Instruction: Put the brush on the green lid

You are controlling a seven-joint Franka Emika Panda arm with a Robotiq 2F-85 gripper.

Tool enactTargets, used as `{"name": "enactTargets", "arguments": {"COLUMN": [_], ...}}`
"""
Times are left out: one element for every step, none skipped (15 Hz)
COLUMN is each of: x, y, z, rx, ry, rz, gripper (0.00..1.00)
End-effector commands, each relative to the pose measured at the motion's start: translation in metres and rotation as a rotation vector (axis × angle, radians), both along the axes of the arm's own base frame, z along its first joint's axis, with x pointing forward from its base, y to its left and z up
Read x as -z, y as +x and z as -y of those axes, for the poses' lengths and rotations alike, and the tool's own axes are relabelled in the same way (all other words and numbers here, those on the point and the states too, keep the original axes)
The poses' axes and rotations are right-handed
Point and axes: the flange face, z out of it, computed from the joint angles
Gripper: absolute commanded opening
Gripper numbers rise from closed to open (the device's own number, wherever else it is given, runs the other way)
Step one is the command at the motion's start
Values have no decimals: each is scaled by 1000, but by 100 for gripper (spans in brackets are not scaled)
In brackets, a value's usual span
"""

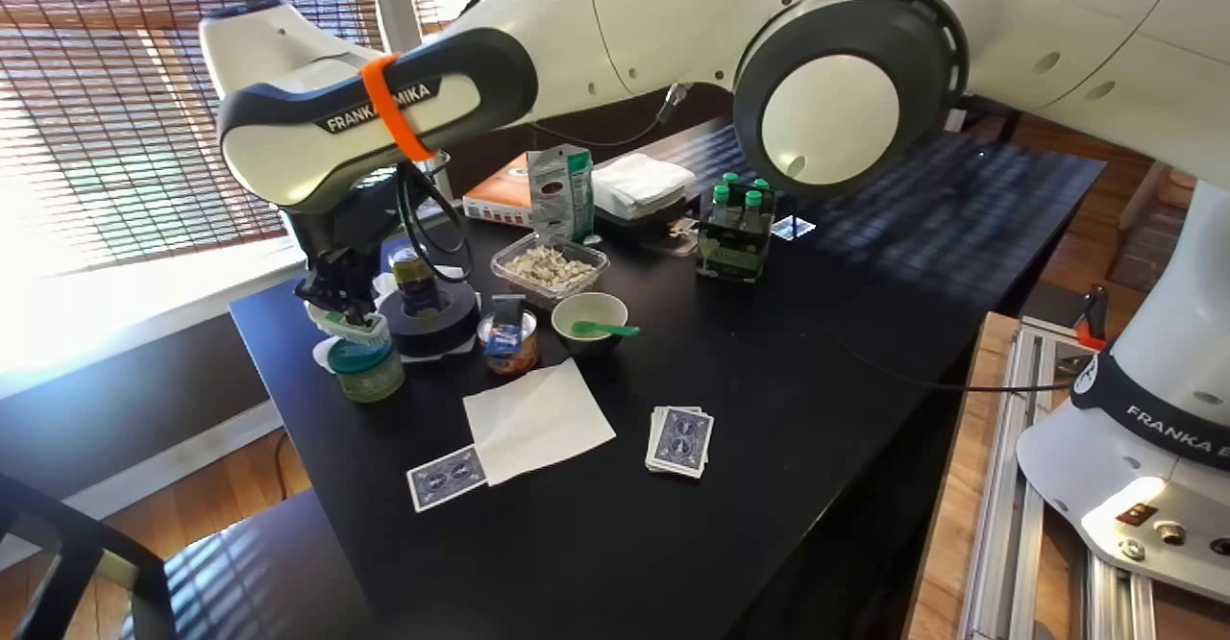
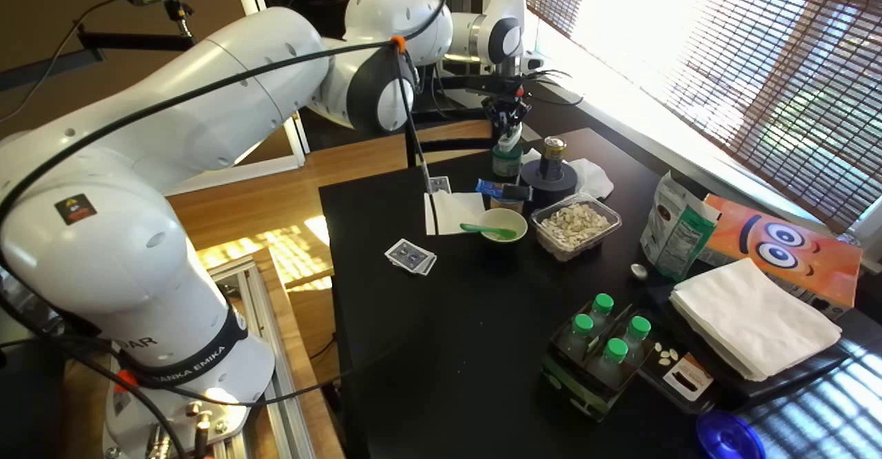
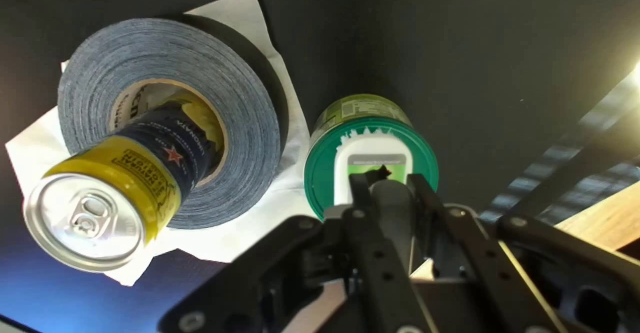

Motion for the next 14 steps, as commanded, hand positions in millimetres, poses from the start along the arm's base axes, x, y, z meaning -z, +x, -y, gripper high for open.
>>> {"name": "enactTargets", "arguments": {"x": [1,1,2,3,4,5,6,8,11,13,13,13,12,6], "y": [1,1,1,1,1,0,0,-1,-1,-2,-1,0,1,2], "z": [-2,-2,-2,-2,-2,-2,-1,0,0,1,1,1,0,-4], "rx": [6,6,6,7,7,6,9,15,16,17,20,20,17,12], "ry": [37,39,41,39,38,38,33,23,23,26,40,52,65,89], "rz": [-3,-4,-3,-7,-9,-13,-17,-26,-33,-35,-30,-27,-23,-7], "gripper": [6,6,6,6,6,6,6,6,6,6,21,48,50,55]}}
